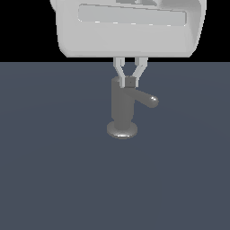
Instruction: Turn on the faucet by rotating a designated handle.
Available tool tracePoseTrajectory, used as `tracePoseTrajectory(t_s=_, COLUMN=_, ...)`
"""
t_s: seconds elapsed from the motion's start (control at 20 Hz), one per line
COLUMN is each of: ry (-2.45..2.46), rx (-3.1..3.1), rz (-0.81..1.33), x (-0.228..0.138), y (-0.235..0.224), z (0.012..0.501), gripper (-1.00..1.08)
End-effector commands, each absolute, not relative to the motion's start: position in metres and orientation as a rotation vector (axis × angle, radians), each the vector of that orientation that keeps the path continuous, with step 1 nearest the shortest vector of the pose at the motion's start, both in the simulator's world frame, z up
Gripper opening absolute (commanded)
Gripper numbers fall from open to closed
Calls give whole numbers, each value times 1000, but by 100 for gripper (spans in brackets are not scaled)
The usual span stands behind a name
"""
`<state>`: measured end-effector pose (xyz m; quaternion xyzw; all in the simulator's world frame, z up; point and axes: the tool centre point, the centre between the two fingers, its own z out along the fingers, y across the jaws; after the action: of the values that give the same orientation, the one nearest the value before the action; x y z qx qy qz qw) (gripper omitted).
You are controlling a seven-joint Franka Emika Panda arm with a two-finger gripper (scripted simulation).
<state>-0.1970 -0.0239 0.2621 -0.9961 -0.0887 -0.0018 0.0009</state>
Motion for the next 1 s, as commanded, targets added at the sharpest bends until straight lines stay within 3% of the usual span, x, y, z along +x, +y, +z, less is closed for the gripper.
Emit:
tracePoseTrajectory(t_s=0.0, ry=-294, rx=-3127, rz=-5, x=-193, y=-25, z=248, gripper=-100)
tracePoseTrajectory(t_s=0.95, ry=-327, rx=-3125, rz=0, x=-180, y=-35, z=219, gripper=-100)
